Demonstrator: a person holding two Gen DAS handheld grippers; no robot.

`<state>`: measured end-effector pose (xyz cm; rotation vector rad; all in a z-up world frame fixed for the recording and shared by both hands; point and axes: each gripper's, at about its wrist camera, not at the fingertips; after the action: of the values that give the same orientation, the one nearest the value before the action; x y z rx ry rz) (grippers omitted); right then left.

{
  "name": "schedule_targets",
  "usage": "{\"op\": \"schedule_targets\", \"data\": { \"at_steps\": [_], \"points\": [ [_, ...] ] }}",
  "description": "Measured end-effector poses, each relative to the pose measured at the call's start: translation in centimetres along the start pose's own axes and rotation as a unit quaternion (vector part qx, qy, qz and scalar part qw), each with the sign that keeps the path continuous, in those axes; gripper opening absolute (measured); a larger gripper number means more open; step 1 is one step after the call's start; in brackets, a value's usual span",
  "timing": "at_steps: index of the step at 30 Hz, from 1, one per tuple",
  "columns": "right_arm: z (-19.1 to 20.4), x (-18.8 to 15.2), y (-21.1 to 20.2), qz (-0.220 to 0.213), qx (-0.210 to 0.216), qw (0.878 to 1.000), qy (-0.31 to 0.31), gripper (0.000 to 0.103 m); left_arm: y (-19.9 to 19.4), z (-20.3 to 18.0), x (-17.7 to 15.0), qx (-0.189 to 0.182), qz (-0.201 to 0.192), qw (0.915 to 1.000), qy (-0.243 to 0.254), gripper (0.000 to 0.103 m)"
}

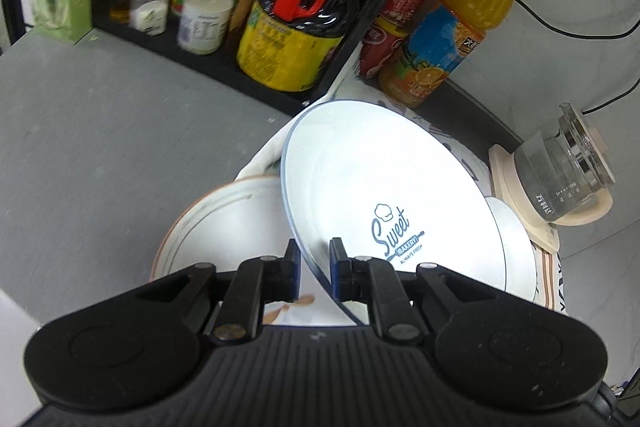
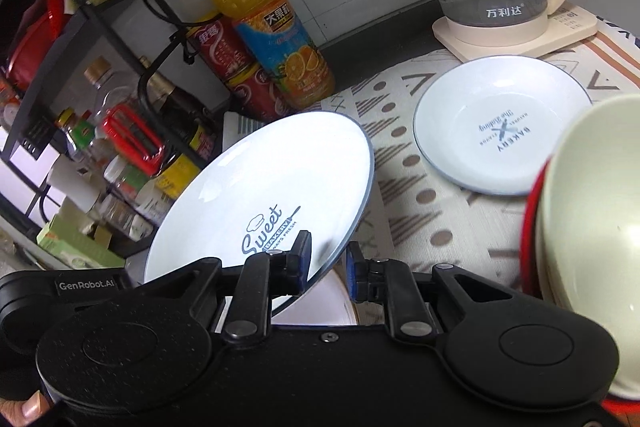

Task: Organize plates and bowls
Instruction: 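Carry the 'Sweet' plate with both grippers onto the large flower-motif plate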

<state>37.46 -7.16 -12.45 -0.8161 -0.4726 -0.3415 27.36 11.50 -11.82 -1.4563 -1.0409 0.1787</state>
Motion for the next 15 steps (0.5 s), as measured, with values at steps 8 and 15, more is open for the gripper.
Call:
{"op": "schedule_targets", "data": {
  "at_steps": [8, 15],
  "points": [
    [0.7, -2.4, -1.5, 0.016, 0.002, 1.000, -0.013, 0.017, -1.5, 2.3, -2.5, 0.010, 0.006, 0.9998, -0.015, 0.013],
    [1.1, -4.4, -2.6, 0.030, -0.001, 0.999, -0.023, 0.017, -2.0, 3.9, -4.7, 0.015, 0.022, 0.9991, -0.033, 0.013]
  ]
}}
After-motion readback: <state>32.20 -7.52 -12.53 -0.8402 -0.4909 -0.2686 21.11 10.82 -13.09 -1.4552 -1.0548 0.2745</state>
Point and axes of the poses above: each gripper's, at about its wrist camera, not at the fingertips, and y roughly the way its jaws point, z to its left, x to its top, and after that the axes turned 12 degrees about x, right-handed
